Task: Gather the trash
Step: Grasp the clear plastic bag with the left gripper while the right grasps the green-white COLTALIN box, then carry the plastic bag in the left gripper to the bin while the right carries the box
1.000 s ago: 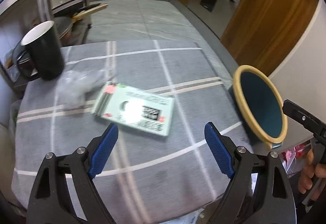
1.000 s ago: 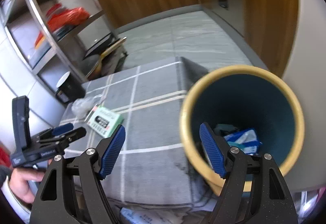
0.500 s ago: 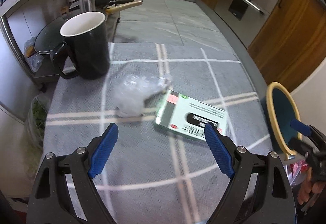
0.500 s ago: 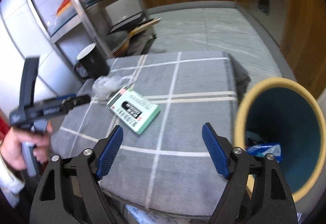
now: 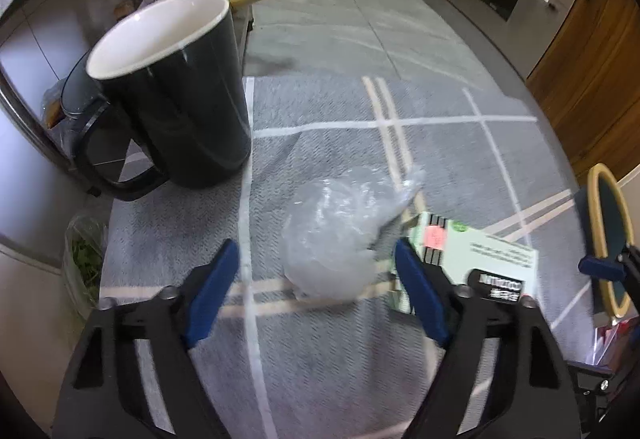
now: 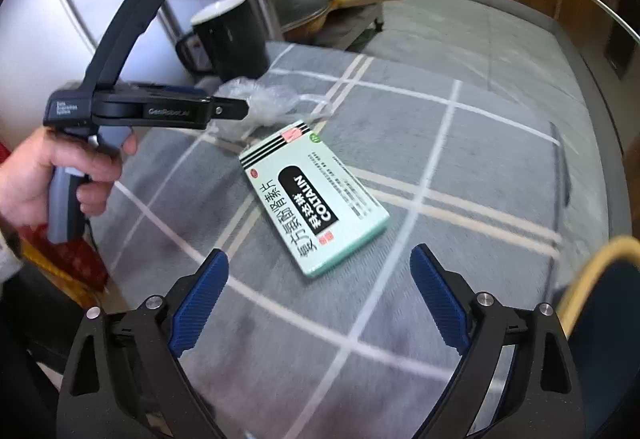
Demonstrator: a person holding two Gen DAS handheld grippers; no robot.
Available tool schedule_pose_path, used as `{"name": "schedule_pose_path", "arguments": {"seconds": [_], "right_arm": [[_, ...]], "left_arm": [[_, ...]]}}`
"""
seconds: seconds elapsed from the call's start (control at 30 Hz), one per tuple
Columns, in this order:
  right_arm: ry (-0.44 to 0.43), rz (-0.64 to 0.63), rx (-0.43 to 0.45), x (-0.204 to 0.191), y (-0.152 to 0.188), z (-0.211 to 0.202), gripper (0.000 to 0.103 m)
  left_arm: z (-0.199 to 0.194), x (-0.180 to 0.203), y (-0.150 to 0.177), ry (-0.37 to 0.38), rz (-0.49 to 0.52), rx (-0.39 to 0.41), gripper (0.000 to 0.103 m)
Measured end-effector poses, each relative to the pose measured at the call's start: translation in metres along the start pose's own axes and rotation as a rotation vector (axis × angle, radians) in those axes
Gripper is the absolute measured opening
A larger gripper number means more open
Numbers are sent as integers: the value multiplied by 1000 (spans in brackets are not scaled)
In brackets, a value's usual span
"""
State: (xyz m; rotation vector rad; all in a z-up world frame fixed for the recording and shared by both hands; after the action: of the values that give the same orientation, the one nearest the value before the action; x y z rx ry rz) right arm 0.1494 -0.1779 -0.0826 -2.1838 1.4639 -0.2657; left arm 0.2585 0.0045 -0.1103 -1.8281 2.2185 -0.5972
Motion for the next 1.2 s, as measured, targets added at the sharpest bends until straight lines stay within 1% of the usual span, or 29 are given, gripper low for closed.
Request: {"name": "schedule_pose_path", "arguments": {"seconds": [0.03, 0.07, 0.1, 0.13, 0.17, 0.2, 0.27, 0.37, 0.57, 0.63, 0.7, 0.77, 0.93, 1.2], "right_arm": [[-2, -16, -8, -1, -3, 5, 92], [-1, -36, -16, -4, -6, 10, 92], [5, -65, -28, -6, -11, 17, 93], [8, -91, -37, -8, -14, 22, 93], [13, -113, -46, -10, -18, 27, 93], [23, -145, -60, -12, -22, 34, 93], [31, -189, -82, -15, -26, 45, 93], [45, -242, -111, -19, -29, 60, 93], [43, -256, -130, -15, -30, 74, 93], [32, -248, -131, -12, -30, 75, 90], [27, -240, -122, -11, -29, 75, 82], [16, -232, -117, -10, -29, 74, 80], [-12, -168, -89, -9, -23, 61, 79], [-5, -57, -28, -4, -7, 18, 76]], "left_arm": [[4, -2, 0, -4, -5, -7, 57], [7, -5, 1, 11, -15, -17, 42], [9, -7, 1, 27, -23, -26, 35], [10, -8, 2, 34, -20, -25, 32], [9, -7, 3, 31, -6, -20, 25], [8, -5, 3, 25, 10, -15, 22], [4, -3, 4, 15, 28, -8, 19], [-1, -5, 6, 15, 15, -5, 18], [-11, -11, 12, 12, -38, -1, 18], [-15, -13, 14, 11, -59, 2, 18], [-19, -15, 16, 19, -78, 3, 18], [-22, -15, 17, 21, -93, 6, 18], [-33, -8, 25, 19, -111, 17, 18], [-61, 2, 37, 74, -151, 56, 17]]}}
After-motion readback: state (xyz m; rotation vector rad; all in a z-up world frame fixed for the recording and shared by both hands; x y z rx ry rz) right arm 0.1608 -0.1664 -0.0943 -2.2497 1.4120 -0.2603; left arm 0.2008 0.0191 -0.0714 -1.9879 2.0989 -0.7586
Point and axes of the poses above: each gripper's, at about its wrist camera, not at the fingertips, and z roughly the way its jaws point, x to its right, y to its underside, the point moved 1 cm from there along z, roughly the way its jaws point, and after that the axes turned 5 degrees about -z, right-handed, at the moved point
